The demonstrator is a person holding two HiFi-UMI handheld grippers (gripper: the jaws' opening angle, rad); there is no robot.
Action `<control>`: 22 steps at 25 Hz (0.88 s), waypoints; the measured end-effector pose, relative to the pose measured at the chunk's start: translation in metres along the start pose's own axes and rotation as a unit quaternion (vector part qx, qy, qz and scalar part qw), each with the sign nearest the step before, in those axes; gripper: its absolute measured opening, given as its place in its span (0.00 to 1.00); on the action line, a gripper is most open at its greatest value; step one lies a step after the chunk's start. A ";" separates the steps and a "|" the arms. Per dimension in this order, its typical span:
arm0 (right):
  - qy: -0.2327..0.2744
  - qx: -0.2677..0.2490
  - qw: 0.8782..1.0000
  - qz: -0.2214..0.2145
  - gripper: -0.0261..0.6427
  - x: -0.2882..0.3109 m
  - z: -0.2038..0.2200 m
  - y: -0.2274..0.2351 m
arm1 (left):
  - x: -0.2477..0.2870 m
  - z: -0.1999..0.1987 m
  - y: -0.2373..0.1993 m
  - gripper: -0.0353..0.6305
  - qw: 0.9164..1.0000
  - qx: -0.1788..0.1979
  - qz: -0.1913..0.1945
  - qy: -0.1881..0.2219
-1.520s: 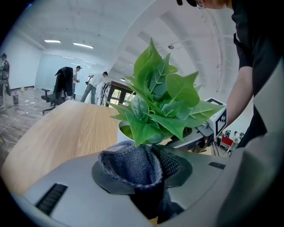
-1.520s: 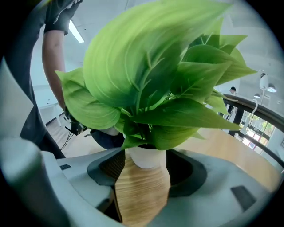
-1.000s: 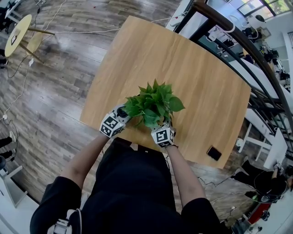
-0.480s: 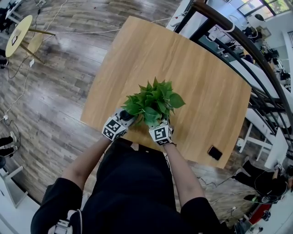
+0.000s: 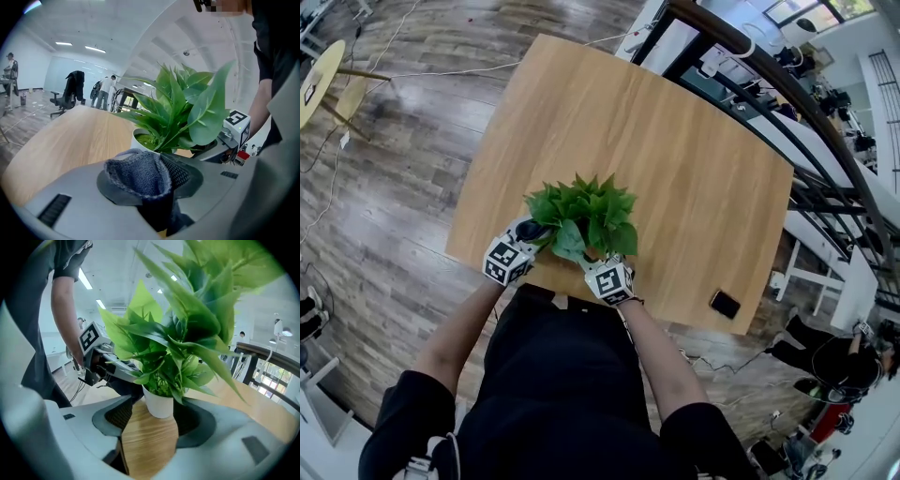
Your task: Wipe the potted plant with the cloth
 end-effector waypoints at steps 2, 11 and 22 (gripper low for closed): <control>-0.006 0.005 1.000 0.017 0.45 -0.001 0.003 0.010 | 0.000 0.000 0.000 0.27 1.000 0.003 0.002 0.001; 0.002 0.007 1.000 0.012 0.45 0.007 -0.006 0.014 | 0.007 -0.004 0.013 0.27 1.000 0.007 0.008 0.003; -0.003 0.015 0.999 0.034 0.45 0.005 -0.005 0.020 | 0.008 -0.002 0.033 0.27 1.000 -0.006 0.016 0.006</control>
Point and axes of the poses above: the fingertips, and each gripper's own axes: x forward along the fingers, y to its right, z out of its underside, the point moved 1 cm from there along -x, backward along the fingers, and after that the axes turned 11 degrees about x, right-handed, at the moved point
